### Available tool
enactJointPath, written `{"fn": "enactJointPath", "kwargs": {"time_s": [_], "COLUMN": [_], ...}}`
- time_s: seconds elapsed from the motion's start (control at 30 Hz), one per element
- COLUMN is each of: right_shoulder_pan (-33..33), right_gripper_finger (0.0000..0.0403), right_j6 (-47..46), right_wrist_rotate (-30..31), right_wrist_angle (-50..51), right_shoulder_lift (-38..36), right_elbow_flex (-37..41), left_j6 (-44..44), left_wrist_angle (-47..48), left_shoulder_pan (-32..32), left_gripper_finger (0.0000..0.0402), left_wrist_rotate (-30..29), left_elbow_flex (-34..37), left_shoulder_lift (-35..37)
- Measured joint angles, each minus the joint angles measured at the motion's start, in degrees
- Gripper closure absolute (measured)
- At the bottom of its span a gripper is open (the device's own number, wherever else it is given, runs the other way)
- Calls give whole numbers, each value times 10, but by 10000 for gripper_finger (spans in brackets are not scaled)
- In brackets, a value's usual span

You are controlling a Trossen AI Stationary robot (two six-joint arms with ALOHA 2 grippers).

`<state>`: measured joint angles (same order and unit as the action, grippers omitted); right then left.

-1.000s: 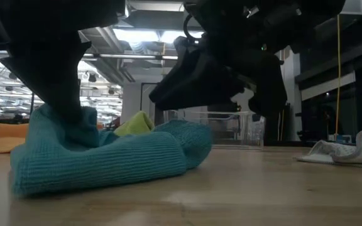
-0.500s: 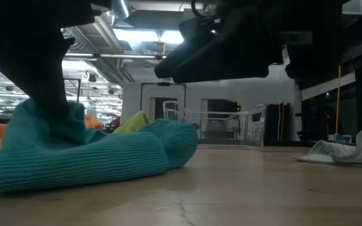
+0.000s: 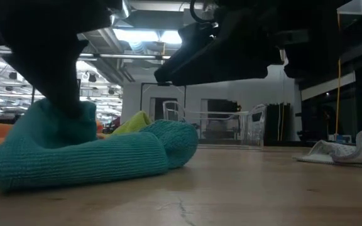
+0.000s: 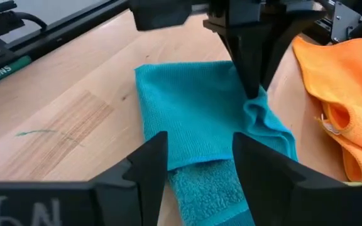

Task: Fold microfiber towels
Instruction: Fold the blue towel

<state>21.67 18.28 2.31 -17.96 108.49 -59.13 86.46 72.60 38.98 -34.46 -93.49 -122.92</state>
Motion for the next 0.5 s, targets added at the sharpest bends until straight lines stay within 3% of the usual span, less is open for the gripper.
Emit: {"fn": "enactJointPath", "kwargs": {"time_s": [0.5], "right_shoulder_pan": [-29], "right_gripper_finger": [230], "right_j6": [-61], "right_wrist_rotate": [-20], "right_wrist_angle": [-158], "right_shoulder_lift": [89], "right_elbow_flex": [-20], "left_j6": [-1], "left_wrist_angle": [-25], "left_shoulder_pan": [-15], "left_gripper_finger": [401], "left_wrist_rotate": [18], "left_elbow_flex": [0], "left_shoulder_lift": [1]}}
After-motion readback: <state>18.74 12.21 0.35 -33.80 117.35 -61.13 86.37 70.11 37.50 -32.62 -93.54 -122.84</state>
